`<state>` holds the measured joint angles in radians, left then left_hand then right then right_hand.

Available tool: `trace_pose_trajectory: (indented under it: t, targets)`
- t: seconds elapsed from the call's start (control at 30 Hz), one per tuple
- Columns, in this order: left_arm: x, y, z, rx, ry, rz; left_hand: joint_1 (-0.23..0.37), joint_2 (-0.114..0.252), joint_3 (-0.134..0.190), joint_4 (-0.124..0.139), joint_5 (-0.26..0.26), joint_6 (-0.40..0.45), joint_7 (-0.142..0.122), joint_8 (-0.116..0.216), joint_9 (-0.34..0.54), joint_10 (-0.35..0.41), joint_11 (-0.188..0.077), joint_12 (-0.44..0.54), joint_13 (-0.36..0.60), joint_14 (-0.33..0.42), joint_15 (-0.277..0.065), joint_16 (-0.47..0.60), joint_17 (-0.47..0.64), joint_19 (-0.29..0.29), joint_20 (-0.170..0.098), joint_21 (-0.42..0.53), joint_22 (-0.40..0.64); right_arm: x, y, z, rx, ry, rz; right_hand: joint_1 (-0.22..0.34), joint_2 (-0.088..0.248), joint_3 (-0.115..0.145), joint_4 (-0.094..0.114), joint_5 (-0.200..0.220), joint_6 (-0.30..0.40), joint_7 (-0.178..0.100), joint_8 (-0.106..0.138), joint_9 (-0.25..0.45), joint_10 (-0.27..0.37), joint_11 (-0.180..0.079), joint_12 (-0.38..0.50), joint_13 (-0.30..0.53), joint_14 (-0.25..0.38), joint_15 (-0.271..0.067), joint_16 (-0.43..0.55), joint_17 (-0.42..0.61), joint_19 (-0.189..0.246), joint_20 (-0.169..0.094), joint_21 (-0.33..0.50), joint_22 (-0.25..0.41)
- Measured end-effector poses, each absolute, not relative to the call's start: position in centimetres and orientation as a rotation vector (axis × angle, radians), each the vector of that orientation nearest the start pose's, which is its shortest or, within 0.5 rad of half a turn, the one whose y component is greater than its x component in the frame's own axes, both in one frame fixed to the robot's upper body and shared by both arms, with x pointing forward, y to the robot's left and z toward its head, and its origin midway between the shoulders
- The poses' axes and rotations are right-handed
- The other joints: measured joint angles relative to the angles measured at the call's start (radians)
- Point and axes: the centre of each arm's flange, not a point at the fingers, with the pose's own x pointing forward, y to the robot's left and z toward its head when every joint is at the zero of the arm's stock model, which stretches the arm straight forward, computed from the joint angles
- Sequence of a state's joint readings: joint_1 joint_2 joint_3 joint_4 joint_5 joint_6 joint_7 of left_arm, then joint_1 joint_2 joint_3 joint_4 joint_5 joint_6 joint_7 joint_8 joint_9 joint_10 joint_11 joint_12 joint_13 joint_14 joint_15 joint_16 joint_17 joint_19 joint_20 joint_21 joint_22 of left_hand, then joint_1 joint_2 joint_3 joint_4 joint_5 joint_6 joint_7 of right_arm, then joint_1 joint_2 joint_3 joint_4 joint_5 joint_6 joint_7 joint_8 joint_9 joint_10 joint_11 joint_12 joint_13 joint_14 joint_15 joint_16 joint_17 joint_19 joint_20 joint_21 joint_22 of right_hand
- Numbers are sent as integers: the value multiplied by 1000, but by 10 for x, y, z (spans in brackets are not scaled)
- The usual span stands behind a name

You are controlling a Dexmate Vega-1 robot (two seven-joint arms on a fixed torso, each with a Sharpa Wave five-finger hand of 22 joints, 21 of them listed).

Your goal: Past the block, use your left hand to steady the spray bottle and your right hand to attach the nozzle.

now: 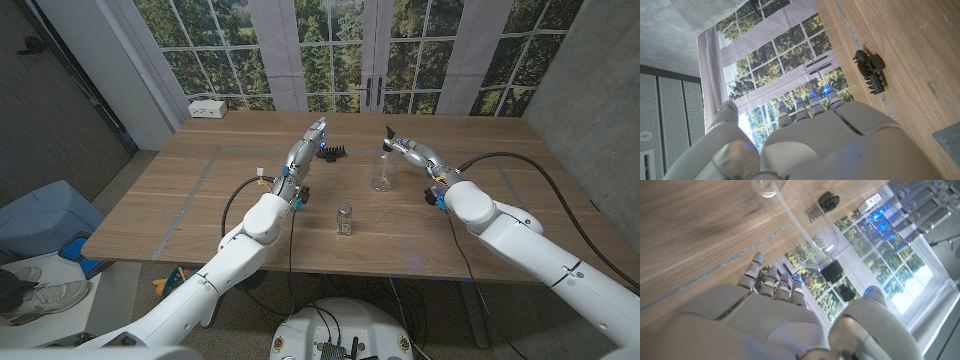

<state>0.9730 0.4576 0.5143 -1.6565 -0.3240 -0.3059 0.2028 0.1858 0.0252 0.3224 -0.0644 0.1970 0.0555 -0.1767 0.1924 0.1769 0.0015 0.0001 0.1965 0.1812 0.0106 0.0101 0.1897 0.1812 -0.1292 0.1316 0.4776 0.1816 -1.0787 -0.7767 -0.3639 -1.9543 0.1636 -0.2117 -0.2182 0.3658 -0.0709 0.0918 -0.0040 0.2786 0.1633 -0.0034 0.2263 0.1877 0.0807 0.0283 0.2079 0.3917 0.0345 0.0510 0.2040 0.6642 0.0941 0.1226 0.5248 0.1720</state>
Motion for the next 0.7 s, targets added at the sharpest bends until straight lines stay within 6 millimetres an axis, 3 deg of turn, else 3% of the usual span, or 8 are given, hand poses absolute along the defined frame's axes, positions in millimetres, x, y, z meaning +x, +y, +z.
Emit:
trace_pose_trajectory:
  t: [0.23, 0.5, 0.7]
  targets:
    - [570, 150, -29, 116, -777, -301, 0, 0, 5, -11, 0, 0, 0, 0, 0, -4, -4, 0, 0, -5, -16, 0, 0, 34, -38, 0, 0, 557, -254, -25, -455, -614, 130, -7, 7, -3, 3, 0, 22, 9, 0, -2, 18, -7, 0, -29, -13, -16, -8, -36, 10, -74, -15, 0]
    - [571, 154, -30, 124, -766, -305, 0, 0, 5, -19, 0, 0, 0, 0, 0, -4, -4, 0, 0, -11, -21, 0, 0, 40, -48, 0, 0, 561, -265, -30, -333, -664, 135, -16, 16, -3, 3, 0, 28, 14, 0, -2, 18, -7, 0, -43, -22, -24, -15, -55, 22, -86, -19, 0]
    - [573, 157, -31, 129, -753, -311, 0, 0, 9, -23, 0, 7, -1, 0, 0, -8, -8, 0, 0, -11, -32, 0, 0, 55, -73, 0, 0, 564, -271, -32, -243, -698, 141, -16, 16, -3, 3, 0, 35, 14, -1, -2, 29, -7, 0, -51, -22, -24, -16, -67, 29, -103, -22, 0]
